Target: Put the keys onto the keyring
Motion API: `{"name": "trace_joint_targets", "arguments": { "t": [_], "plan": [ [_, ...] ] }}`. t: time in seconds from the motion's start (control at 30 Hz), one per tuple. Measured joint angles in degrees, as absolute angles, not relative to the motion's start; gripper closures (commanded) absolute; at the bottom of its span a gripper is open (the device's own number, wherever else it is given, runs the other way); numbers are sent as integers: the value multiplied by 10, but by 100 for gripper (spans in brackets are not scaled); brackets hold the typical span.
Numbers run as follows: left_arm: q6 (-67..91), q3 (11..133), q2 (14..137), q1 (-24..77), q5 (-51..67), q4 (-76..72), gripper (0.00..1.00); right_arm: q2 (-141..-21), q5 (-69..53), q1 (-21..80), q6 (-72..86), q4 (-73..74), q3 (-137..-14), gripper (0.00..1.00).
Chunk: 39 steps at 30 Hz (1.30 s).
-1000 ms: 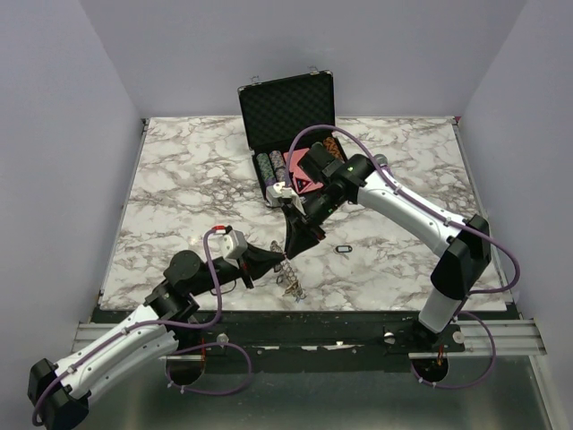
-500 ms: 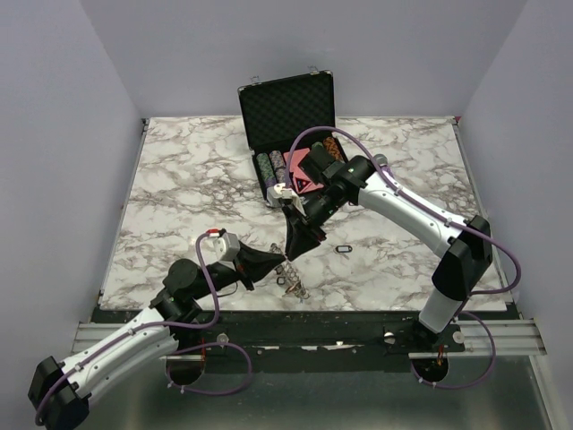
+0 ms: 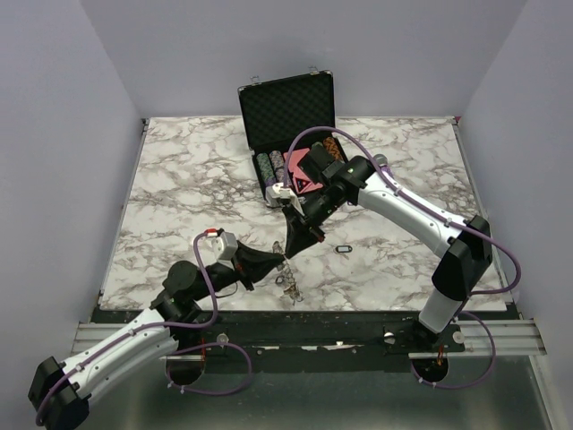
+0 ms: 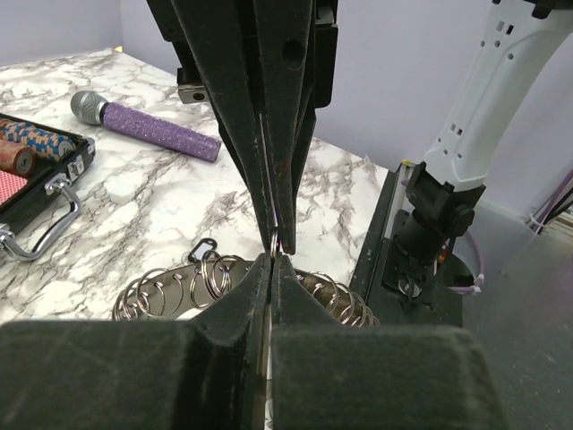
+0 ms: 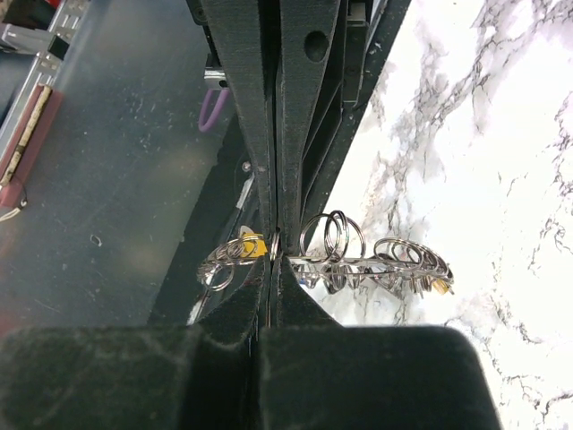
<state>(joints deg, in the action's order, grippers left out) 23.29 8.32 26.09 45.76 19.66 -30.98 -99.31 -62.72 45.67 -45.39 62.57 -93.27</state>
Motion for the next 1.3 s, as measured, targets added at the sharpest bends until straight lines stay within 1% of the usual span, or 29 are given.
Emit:
{"name": "trace_joint_targets", "arguments": {
  "t": [0.07,0.17,0.4,0.7,0.83,1.07,1.3],
  "plan": [
    [226,92,262,457,197,-289,84,-993,-620,457,-450,626,-933,100],
    [213,109,262,457,197,-258,82,-993,-605,457,-446,626,-933,100],
    [183,150,271,457,198,-209,79,-992,-587,457,-444,626,-933,100],
    [166,163,294,457,214,-184,75,-992,-578,457,-443,626,-933,100],
    [161,164,298,457,218,-172,74,-992,-578,457,-443,626,-933,100],
    [158,168,307,457,221,-163,78,-990,-578,457,-443,626,-933,100],
    [158,172,308,457,222,-162,78,-989,-578,457,-443,626,-933,100]
  ]
}}
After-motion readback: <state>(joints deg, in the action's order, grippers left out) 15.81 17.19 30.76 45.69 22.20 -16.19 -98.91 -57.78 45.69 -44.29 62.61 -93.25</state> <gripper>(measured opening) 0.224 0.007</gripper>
